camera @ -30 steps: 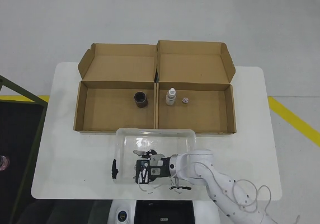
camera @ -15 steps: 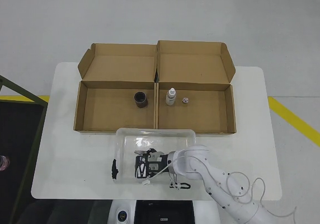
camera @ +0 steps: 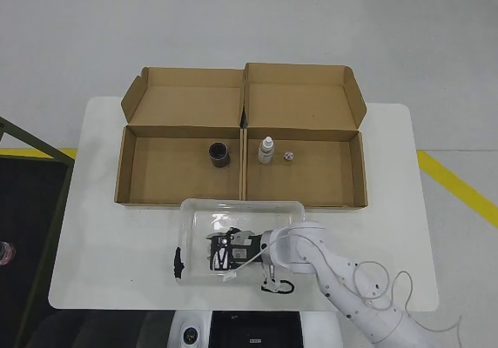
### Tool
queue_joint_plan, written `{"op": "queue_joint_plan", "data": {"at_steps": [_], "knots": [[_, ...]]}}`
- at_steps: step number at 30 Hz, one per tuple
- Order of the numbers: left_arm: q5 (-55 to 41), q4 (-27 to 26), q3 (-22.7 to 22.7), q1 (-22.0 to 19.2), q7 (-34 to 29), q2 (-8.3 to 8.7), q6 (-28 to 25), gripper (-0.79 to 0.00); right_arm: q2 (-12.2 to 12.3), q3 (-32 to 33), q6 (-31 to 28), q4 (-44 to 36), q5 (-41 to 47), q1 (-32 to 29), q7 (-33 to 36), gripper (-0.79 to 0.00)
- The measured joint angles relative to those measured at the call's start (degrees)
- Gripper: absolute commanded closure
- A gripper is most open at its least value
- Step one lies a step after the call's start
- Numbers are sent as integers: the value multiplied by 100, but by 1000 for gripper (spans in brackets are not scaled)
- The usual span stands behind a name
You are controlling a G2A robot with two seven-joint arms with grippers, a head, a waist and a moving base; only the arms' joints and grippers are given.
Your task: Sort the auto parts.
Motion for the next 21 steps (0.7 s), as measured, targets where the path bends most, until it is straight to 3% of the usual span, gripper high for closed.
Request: {"op": "queue_joint_plan", "data": {"at_steps": [21], "knots": [[0, 0, 0, 0, 0, 0, 0, -785, 222, 1078, -374, -892, 1611, -198, -877, 0]]}}
